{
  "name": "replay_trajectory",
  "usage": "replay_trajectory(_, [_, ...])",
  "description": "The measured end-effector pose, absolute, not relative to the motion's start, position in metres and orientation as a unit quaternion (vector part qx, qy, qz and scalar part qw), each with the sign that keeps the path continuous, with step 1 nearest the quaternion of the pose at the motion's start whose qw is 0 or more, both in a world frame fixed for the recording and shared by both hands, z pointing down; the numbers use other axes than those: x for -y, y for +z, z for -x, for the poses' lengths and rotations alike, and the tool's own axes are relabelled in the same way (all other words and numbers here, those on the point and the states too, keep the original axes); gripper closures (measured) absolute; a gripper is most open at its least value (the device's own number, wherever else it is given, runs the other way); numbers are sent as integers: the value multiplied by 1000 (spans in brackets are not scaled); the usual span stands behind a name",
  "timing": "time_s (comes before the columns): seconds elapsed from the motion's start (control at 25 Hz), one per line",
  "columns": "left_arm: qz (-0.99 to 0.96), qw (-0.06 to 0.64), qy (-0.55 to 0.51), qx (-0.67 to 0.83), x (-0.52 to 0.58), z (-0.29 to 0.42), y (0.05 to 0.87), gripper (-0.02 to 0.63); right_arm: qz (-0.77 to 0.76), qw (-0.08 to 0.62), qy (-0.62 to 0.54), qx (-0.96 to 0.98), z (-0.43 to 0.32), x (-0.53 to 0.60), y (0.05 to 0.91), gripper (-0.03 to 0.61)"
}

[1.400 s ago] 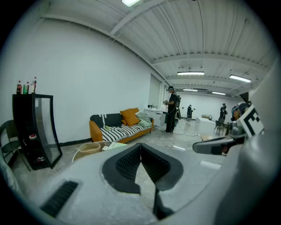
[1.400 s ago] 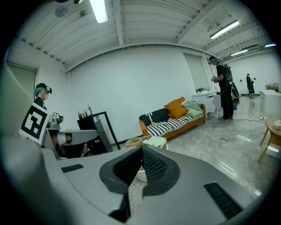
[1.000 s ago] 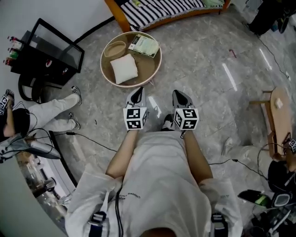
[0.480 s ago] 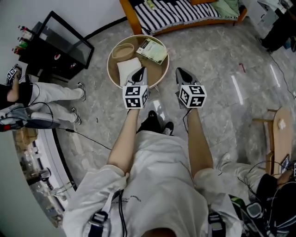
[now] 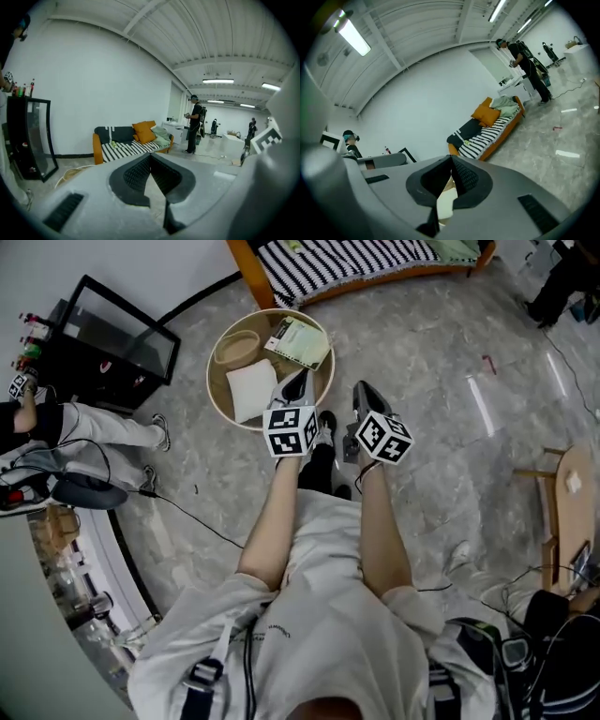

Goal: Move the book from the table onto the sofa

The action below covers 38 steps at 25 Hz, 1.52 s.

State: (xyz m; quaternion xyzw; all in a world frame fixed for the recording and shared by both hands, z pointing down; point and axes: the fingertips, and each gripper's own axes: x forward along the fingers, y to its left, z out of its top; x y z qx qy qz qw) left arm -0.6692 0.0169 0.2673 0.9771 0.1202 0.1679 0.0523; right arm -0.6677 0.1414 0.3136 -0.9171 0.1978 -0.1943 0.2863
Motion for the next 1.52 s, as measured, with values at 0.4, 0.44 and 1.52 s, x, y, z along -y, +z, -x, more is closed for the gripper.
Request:
replay_trajectory(0.4, [-969,83,216,-84,19,568,316,604,920,211,-246,-222,580,-134,345,571])
replay_trajectory(0.44, [-968,84,221,-81,24,556,319,604,919,213,-249,-220,568,-134,347,571])
replay_trajectory(1.52, [-878,62,467,-89,113,397,664,604,800,379,-404,-233,428,-65,691,425])
